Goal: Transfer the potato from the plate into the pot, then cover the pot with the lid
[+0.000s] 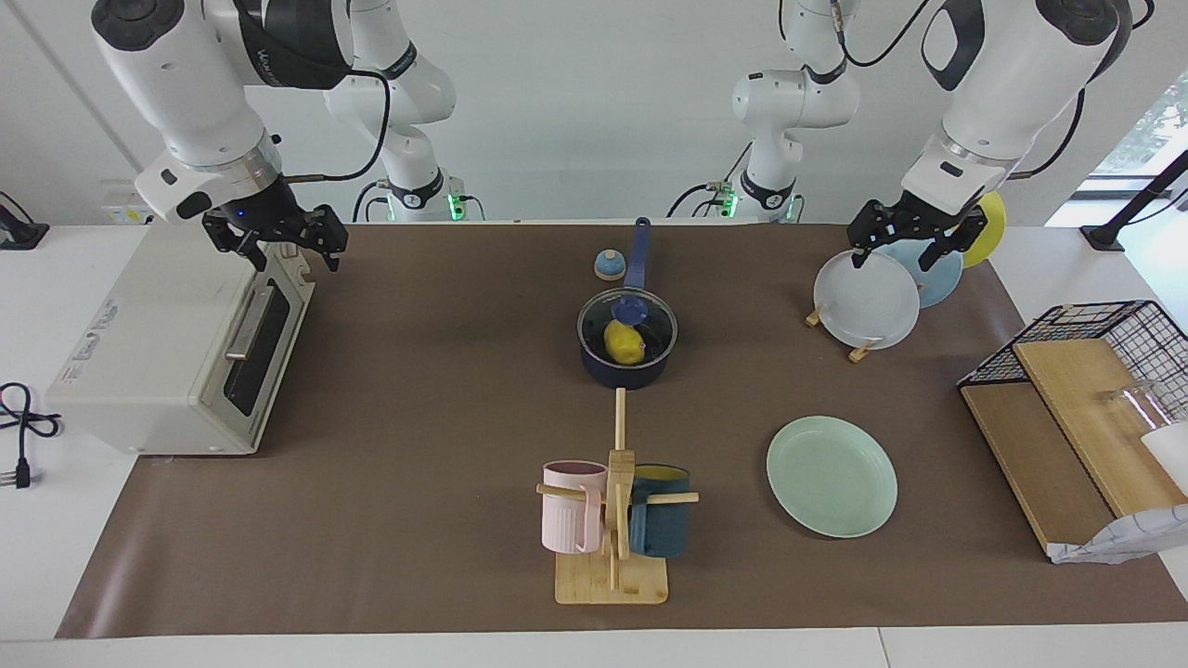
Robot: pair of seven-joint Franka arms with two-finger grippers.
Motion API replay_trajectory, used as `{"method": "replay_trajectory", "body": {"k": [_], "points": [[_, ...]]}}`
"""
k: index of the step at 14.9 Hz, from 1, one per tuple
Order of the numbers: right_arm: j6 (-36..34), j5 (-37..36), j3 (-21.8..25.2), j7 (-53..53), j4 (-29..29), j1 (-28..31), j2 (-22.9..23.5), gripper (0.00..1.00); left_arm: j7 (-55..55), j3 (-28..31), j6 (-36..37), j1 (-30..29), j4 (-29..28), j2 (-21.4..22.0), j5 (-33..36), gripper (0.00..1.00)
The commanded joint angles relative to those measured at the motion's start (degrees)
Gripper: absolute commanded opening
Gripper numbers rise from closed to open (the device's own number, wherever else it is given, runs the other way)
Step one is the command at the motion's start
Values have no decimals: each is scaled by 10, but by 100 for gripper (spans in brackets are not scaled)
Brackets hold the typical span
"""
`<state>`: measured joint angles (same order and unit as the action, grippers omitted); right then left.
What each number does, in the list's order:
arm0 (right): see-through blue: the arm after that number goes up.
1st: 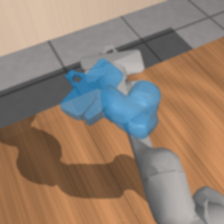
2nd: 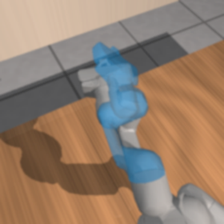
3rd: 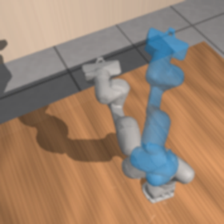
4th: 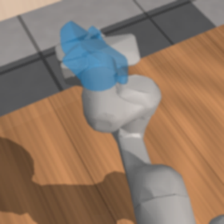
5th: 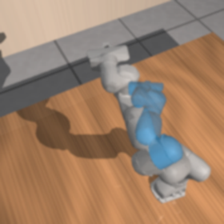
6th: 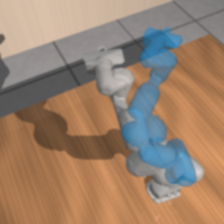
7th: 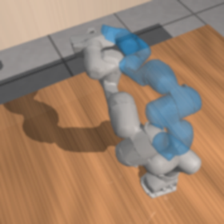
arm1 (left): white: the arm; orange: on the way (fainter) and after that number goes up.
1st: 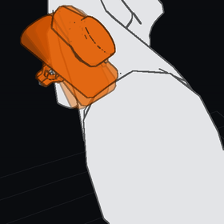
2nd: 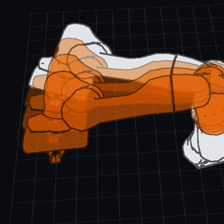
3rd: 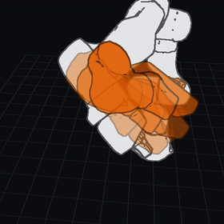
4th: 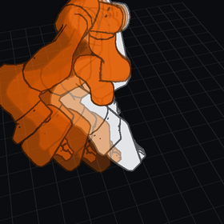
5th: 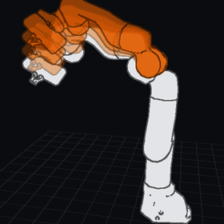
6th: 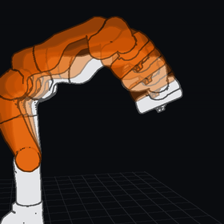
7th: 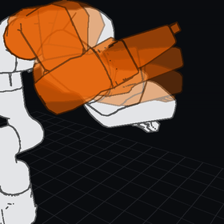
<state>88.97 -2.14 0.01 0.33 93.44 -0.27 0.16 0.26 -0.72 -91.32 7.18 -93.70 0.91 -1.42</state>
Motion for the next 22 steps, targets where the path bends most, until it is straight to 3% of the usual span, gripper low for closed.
{"method": "replay_trajectory", "body": {"k": [1,11,15,19,22], "points": [[7,-8,-24,-1,21,24,-17,100,-3,1,6,-1,-10,13,3,100],[-15,-2,-1,-12,39,9,-32,100,-3,3,4,-3,-10,13,3,100],[-42,-1,-3,-11,32,8,-35,100,-3,3,4,-2,-10,13,3,100],[-23,4,-2,-10,19,12,-30,100,-3,3,4,-3,-10,13,3,100],[-28,19,24,-14,3,13,-24,100,-3,3,4,-2,-10,13,3,100]]}}
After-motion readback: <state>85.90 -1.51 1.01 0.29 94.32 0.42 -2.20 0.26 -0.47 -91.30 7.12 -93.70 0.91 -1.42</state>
